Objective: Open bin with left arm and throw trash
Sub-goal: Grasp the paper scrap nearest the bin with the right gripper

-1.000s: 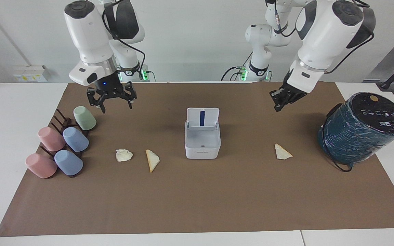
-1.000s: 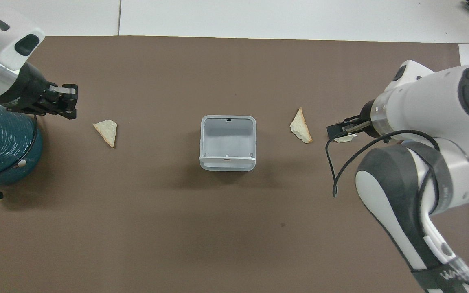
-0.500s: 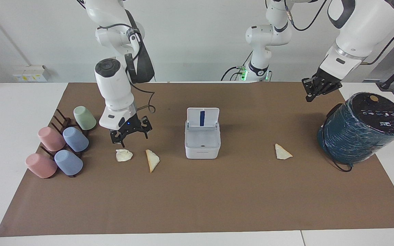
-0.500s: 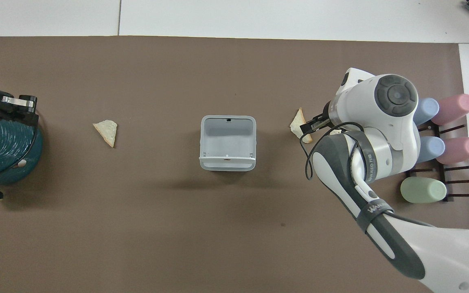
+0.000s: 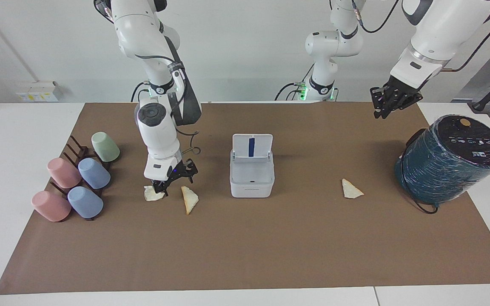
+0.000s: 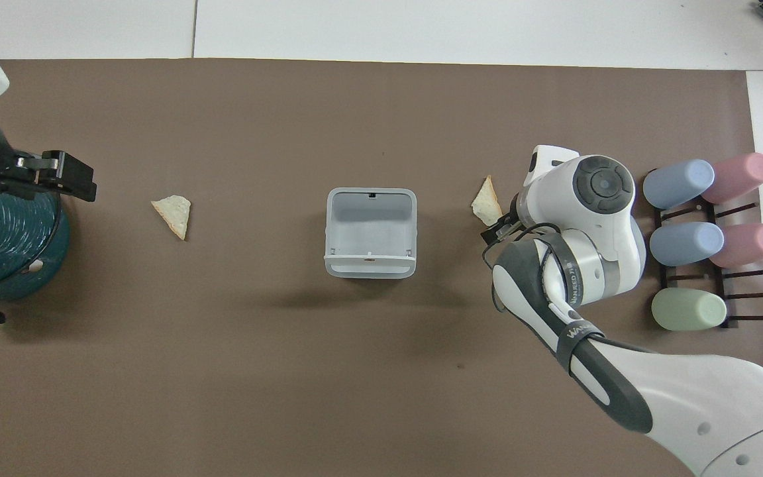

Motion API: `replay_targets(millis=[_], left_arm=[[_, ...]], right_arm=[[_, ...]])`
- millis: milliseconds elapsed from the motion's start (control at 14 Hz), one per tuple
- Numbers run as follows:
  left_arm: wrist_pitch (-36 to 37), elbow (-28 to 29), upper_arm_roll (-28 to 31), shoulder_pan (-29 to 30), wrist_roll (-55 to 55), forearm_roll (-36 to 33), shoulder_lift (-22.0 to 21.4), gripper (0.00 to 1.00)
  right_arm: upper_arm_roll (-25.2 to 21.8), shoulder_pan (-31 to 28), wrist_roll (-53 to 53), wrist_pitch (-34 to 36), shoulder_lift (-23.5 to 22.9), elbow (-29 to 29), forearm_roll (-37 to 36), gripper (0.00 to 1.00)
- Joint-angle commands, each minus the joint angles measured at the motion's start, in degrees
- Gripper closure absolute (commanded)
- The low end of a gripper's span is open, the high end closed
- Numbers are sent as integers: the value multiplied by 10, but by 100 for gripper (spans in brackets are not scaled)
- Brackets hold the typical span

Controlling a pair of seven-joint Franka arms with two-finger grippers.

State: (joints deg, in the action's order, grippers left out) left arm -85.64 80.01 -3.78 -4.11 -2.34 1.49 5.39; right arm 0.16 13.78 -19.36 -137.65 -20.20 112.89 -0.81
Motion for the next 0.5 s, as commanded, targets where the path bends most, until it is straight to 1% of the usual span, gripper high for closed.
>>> replay_targets(millis=[0, 71, 143, 214, 357, 429], left_arm=[[-20, 23, 0, 2, 9, -11, -18, 0], [-23, 23, 0, 2, 9, -11, -18, 0], [-24, 24, 0, 3, 9, -11, -18, 0], [-24, 24, 0, 3, 9, -11, -18, 0], [-25, 25, 0, 3, 9, -11, -18, 0], [-26, 25, 1, 4, 9, -11, -18, 0]], right_arm=[[4, -4, -19, -15, -9, 10, 9, 38], [4, -4, -18, -23, -13, 10, 9, 52], [7, -4, -16, -24, -14, 8, 9, 73], [9, -4, -15, -24, -15, 6, 24, 100], [10, -2, -6, -20, -10, 0, 62, 100], [10, -2, 5, -17, -5, -3, 70, 100]])
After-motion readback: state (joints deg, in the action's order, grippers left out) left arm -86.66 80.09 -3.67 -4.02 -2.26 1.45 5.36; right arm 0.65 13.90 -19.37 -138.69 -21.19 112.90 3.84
